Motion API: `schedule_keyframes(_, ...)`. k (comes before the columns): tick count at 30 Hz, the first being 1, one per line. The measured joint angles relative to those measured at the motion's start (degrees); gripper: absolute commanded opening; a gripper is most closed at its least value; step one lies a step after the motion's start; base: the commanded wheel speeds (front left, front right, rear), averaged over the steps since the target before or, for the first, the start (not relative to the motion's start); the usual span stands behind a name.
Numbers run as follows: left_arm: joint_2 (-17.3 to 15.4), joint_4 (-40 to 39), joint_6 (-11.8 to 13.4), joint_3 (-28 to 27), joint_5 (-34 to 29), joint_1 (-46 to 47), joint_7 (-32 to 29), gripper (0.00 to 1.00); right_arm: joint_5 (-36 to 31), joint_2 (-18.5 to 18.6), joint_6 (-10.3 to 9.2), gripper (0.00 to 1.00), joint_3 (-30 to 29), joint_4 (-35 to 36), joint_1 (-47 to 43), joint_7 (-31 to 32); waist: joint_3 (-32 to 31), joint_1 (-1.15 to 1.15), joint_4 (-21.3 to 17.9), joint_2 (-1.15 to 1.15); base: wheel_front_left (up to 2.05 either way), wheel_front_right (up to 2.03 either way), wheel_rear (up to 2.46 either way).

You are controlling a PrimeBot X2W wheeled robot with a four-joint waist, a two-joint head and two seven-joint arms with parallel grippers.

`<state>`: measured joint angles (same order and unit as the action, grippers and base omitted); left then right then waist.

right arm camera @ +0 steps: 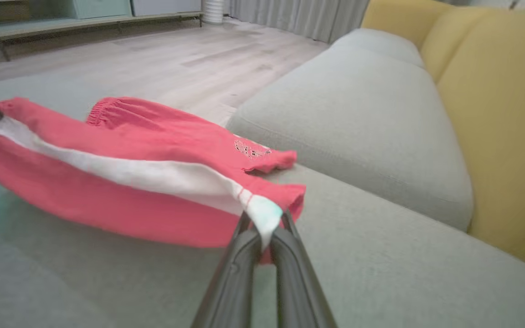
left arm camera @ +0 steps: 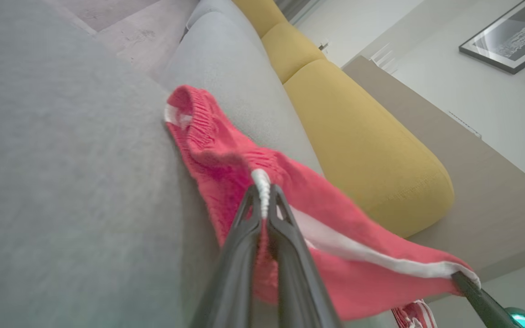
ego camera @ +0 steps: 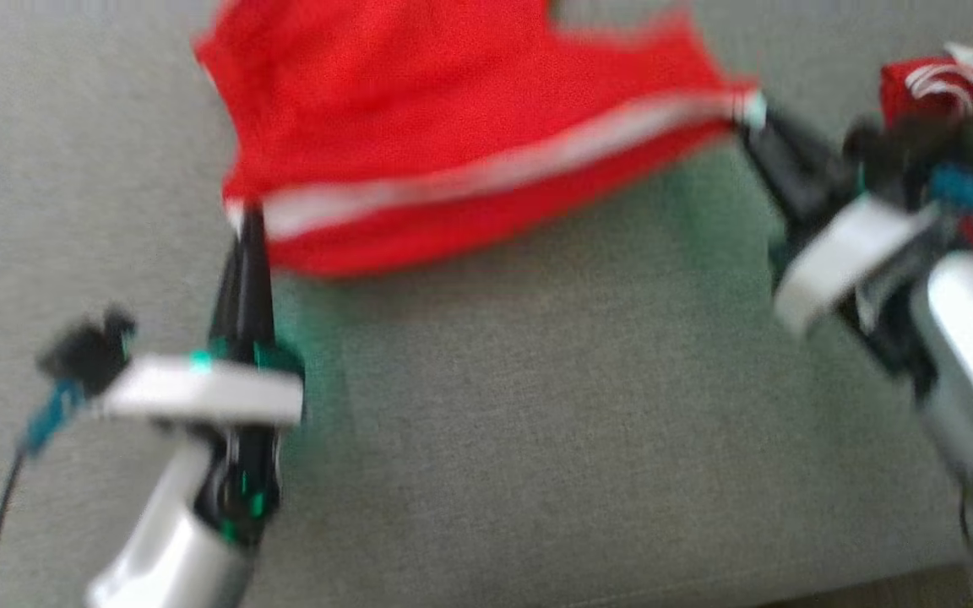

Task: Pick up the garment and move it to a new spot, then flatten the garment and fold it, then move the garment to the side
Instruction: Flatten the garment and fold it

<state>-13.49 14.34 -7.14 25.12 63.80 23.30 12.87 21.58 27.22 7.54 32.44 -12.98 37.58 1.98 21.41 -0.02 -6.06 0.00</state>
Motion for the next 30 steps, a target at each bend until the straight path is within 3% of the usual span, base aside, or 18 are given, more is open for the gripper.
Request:
schedule_keyframes(7,-3.71,-8.22,0.14,3.83,0.76,-15.46,-0.32,0.0,1.55,3.22,-0.01,0.0,-8.02,14.59,-22.23,11.82,-6.73,-0.01,2.21,0.0,0.0,0.0,0.0)
schedule_keyframes(15,-9.07,-22.92,7.44,7.53,2.16,-29.82,-6.45,0.0,-0.38,1.02,-0.01,0.0,-22.39,34.73,-43.8,27.95,-9.85,0.01,4.14,0.0,0.0,0.0,0.0)
schedule_keyframes(18,-9.48,-26.88,9.59,8.13,2.2,-31.99,-7.3,0.0,-2.09,-0.89,-0.01,0.0,-26.64,40.36,-48.25,30.88,-9.65,0.0,4.62,0.0,0.0,0.0,0.0)
schedule_keyframes(21,-8.66,-27.63,10.15,8.12,2.09,-30.54,-7.2,0.0,-2.76,-1.34,0.0,0.0,-27.25,42.44,-47.59,31.3,-9.05,0.01,5.18,0.0,0.0,0.0,0.0)
schedule_keyframes(24,-5.38,-25.25,10.1,8.01,2.5,-25.97,-6.66,0.0,-2.45,-0.34,0.0,0.0,-25.38,40.73,-41.71,30.53,-8.16,0.02,5.99,0.0,0.0,0.0,0.0)
schedule_keyframes(30,1.98,-15.34,10.7,7.21,1.59,-13.0,-4.5,0.0,1.67,3.41,-0.01,0.0,-18.87,28.24,-20.61,26.14,-5.3,0.03,7.96,0.0,0.0,0.0,0.0)
